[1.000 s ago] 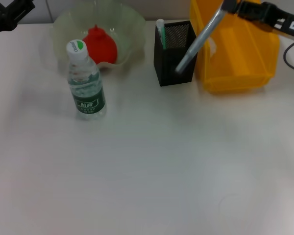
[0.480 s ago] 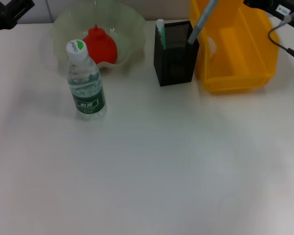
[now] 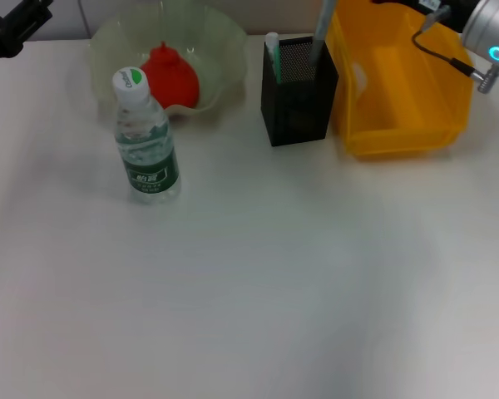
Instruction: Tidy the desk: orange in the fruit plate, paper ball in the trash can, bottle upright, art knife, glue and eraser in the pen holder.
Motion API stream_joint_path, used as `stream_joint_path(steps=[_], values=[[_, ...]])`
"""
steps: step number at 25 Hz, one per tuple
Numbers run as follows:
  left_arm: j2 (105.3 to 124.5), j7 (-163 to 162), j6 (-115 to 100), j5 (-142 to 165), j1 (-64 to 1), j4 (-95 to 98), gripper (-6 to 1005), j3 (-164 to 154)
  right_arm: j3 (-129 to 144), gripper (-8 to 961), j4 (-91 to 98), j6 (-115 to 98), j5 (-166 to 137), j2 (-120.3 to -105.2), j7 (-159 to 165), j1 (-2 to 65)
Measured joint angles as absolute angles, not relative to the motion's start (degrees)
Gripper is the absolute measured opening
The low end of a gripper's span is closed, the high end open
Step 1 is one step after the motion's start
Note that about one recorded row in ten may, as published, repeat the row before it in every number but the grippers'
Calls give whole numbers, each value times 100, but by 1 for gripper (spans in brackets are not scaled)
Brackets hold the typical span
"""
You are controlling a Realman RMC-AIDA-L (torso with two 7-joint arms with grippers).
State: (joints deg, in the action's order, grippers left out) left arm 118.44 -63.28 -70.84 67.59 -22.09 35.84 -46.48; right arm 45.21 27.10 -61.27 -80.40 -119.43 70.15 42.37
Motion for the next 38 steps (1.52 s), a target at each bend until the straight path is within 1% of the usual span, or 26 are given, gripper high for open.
stream_joint_path(steps=[9, 20, 26, 29, 30, 32, 33, 34, 35, 36, 38], values=[[11842, -6328, -7021, 6759, -2228, 3567, 757, -4650, 4708, 4, 2507, -5787, -8045, -11937, 6831, 4461], [11848, -6343, -7020, 6759, -2235, 3568, 757, -4693, 4799, 1, 2188, -5731, -8262, -11909, 7291, 4464], [11848, -6416, -7099, 6773, -2215, 3569, 757, -4694, 4850, 81, 2489, -6055, -8306, -11909, 7586, 4184], [11838, -6501, -7213, 6796, -2214, 3570, 757, -4694, 4850, 121, 3015, -6479, -8325, -11903, 8029, 3887], [11828, -6563, -7337, 6801, -2209, 3584, 757, -4698, 4848, 134, 3361, -6785, -8330, -11895, 8329, 3694], [11813, -6628, -7455, 6824, -2207, 3602, 756, -4699, 4840, 271, 3506, -6970, -8331, -11889, 8470, 3598], [11755, -6846, -7730, 6939, -2208, 3657, 756, -4701, 4808, 340, 3754, -7425, -8326, -11862, 8701, 3445], [11755, -6846, -7730, 6939, -2208, 3657, 757, -4701, 4808, 381, 3754, -7425, -8326, -11862, 8701, 3445], [11718, -6968, -7841, 7036, -2216, 3685, 758, -4702, 4786, 421, 3881, -7879, -8325, -11818, 8900, 3356], [11652, -7180, -8016, 7188, -2238, 3735, 759, -4701, 4786, 462, 3881, -7879, -8325, -11818, 8900, 3356], [11540, -7567, -8348, 7557, -2301, 3835, 760, -4703, 4780, 543, 3958, -8347, -8338, -11738, 9076, 3296]])
